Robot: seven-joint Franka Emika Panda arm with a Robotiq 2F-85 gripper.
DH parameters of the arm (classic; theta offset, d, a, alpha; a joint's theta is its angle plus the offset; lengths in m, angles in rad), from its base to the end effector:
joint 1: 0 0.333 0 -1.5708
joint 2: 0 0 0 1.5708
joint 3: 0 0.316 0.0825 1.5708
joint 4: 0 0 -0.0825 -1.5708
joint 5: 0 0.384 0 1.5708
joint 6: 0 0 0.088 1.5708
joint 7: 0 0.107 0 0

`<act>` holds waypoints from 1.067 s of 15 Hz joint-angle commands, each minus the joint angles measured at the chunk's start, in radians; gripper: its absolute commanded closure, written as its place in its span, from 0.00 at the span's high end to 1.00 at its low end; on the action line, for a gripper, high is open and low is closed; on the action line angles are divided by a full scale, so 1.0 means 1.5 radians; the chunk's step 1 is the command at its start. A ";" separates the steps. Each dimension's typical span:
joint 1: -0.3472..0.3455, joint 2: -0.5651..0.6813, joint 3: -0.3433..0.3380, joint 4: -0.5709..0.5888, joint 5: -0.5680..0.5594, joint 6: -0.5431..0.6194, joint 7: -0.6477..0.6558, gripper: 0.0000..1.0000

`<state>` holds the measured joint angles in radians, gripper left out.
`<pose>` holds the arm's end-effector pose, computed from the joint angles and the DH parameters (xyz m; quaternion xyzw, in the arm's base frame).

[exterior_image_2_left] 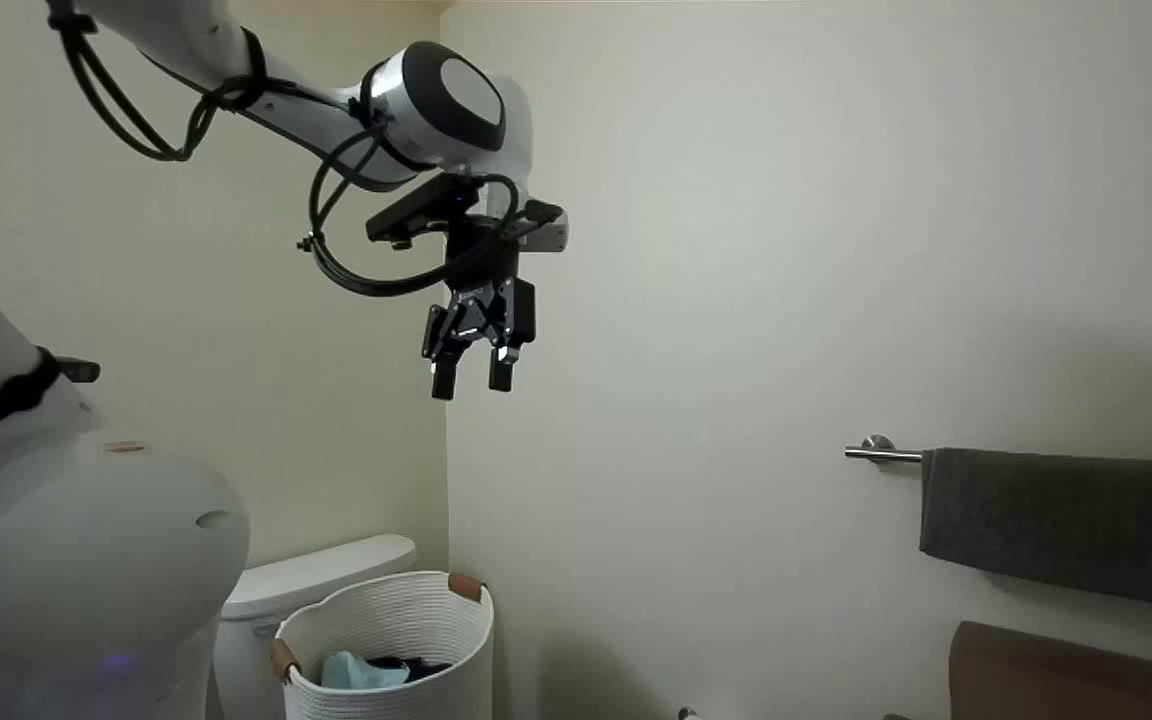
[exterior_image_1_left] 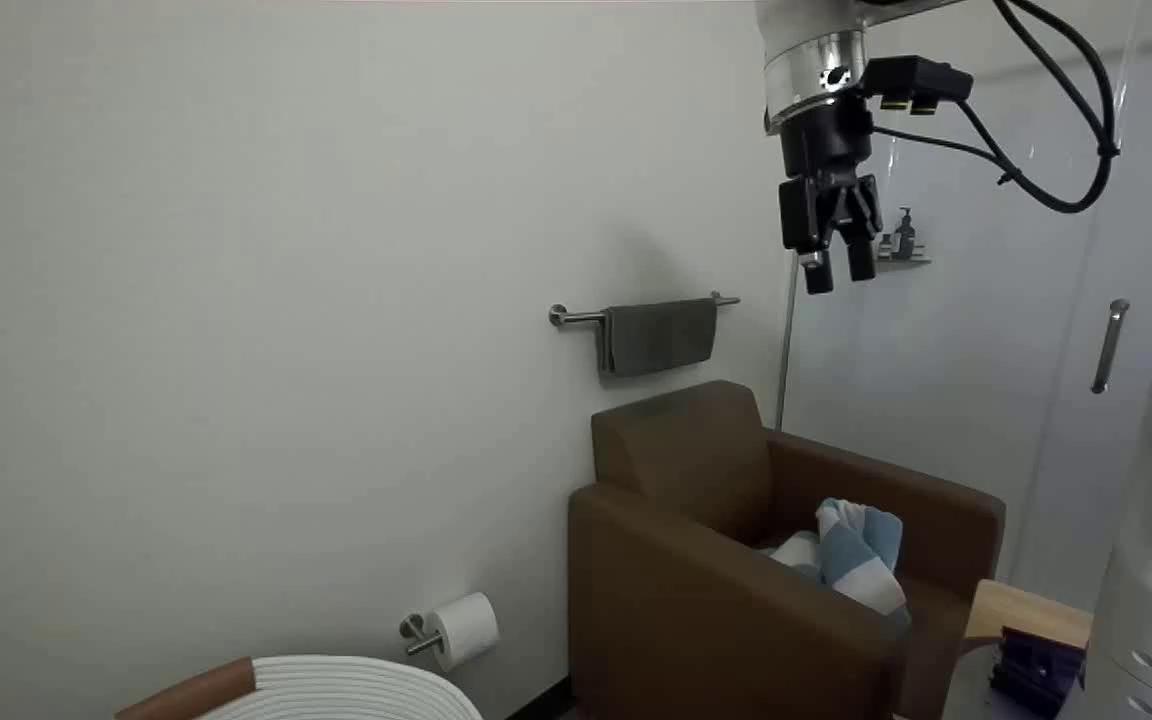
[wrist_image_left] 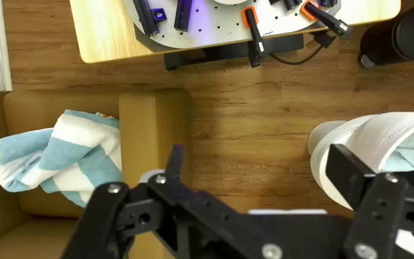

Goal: Pick the cloth on the couch and put it in the bag

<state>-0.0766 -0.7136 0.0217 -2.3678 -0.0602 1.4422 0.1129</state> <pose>0.3078 -0.0225 0.5533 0.9898 -0.0873 -0.1048 0.0399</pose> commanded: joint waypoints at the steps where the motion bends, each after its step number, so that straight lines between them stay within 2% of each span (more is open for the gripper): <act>1: 0.006 0.001 -0.004 0.001 -0.002 -0.001 0.003 1.00; 7: 0.006 0.001 -0.004 0.001 -0.002 -0.001 0.003 1.00; 11: -0.009 -0.001 -0.012 -0.038 -0.014 0.105 0.023 1.00; 13: -0.025 0.032 -0.037 -0.026 -0.026 0.143 0.009 1.00; 16: -0.065 0.083 -0.105 0.019 -0.051 0.161 -0.023 1.00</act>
<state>-0.1223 -0.6715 -0.0555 -2.4054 -0.1002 1.6590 0.1262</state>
